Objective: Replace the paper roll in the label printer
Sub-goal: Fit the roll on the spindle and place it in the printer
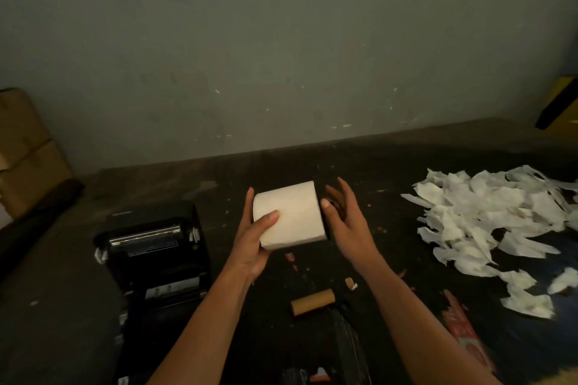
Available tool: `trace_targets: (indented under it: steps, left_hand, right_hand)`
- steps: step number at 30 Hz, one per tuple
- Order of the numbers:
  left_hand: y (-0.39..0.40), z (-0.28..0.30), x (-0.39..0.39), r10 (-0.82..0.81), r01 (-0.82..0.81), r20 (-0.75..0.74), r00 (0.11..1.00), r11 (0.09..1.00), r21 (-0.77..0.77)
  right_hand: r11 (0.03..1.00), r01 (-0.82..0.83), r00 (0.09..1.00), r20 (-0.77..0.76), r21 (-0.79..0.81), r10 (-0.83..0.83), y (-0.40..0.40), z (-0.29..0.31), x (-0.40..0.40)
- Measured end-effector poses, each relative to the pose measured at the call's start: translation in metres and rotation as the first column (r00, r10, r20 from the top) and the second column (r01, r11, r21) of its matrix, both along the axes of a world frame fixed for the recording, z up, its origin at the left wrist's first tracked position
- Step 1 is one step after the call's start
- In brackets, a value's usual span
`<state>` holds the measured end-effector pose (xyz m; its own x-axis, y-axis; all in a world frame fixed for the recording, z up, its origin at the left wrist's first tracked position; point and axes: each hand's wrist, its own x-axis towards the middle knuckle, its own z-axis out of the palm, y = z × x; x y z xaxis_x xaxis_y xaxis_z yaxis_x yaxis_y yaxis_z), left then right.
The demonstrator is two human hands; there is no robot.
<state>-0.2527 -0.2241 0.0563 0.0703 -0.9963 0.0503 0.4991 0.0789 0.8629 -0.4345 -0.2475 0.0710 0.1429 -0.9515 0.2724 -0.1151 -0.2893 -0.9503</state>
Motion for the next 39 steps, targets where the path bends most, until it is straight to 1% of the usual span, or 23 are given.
trace_targets:
  steps: [3,5,6,9,12,14,17,19,21,25,28,33,37,38,39]
  left_hand:
    - [0.000,0.002,-0.001,-0.001,0.001,0.017,1.000,1.000,-0.017]
    - [-0.001,0.004,-0.001,0.001,0.000,0.041,0.999,1.000,-0.031]
    - [-0.001,0.006,-0.001,0.002,0.000,0.059,0.998,0.999,-0.037]
    - [-0.002,0.009,0.001,-0.014,0.020,0.107,0.994,0.998,-0.054]
    - [-0.003,0.012,0.000,-0.035,0.048,0.150,0.988,0.995,-0.082]
    - [-0.002,0.012,0.000,-0.042,0.059,0.171,0.984,0.994,-0.097]
    - [-0.002,0.012,-0.003,-0.045,0.065,0.199,0.979,0.993,-0.094]
    - [-0.002,0.011,-0.005,-0.050,0.068,0.214,0.976,0.994,-0.080]
    - [-0.002,0.009,-0.008,-0.059,0.075,0.227,0.972,0.995,-0.063]
    - [0.000,0.003,-0.016,-0.069,0.078,0.254,0.965,0.997,-0.027]
    - [0.001,0.000,-0.025,-0.071,0.070,0.224,0.972,0.997,0.014]
    - [0.003,-0.005,-0.037,-0.066,0.046,0.188,0.980,0.993,0.112]
    - [0.012,-0.028,-0.033,-0.004,-0.022,0.138,0.990,0.982,0.187]
    - [0.016,-0.035,-0.032,0.027,-0.057,0.138,0.990,0.974,0.220]
    - [0.019,-0.043,-0.031,0.066,-0.110,0.171,0.983,0.960,0.257]
  right_hand:
    - [0.989,-0.112,0.993,0.034,0.093,0.109,0.000,0.007,0.004]
    - [0.982,-0.154,0.985,0.097,0.110,0.144,0.002,0.014,0.004]
    - [0.981,-0.158,0.984,0.104,0.109,0.146,0.004,0.018,0.005]
    - [0.989,-0.133,0.991,0.041,0.070,0.130,0.007,0.024,0.005]
    - [0.989,-0.147,0.989,0.021,-0.013,0.147,0.007,0.027,0.002]
    - [0.986,-0.161,0.987,-0.019,-0.043,0.161,0.006,0.030,-0.002]
    - [0.981,-0.188,0.979,-0.091,-0.037,0.184,0.004,0.031,-0.008]
    - [0.980,-0.198,0.976,-0.094,-0.019,0.195,0.003,0.029,-0.011]
    - [0.980,-0.199,0.978,-0.061,-0.002,0.199,0.003,0.024,-0.015]
    - [0.980,-0.200,0.978,0.059,0.021,0.198,0.006,0.011,-0.021]
    - [0.984,-0.176,0.979,0.111,0.039,0.171,0.006,0.002,-0.027]
    - [0.977,-0.177,0.969,0.198,0.122,0.151,0.003,-0.014,-0.038]
    - [0.963,-0.173,0.958,0.260,0.208,0.116,-0.001,-0.028,-0.051]
    - [0.960,-0.172,0.957,0.270,0.221,0.109,-0.002,-0.032,-0.054]
    - [0.957,-0.171,0.955,0.278,0.232,0.103,-0.003,-0.037,-0.058]
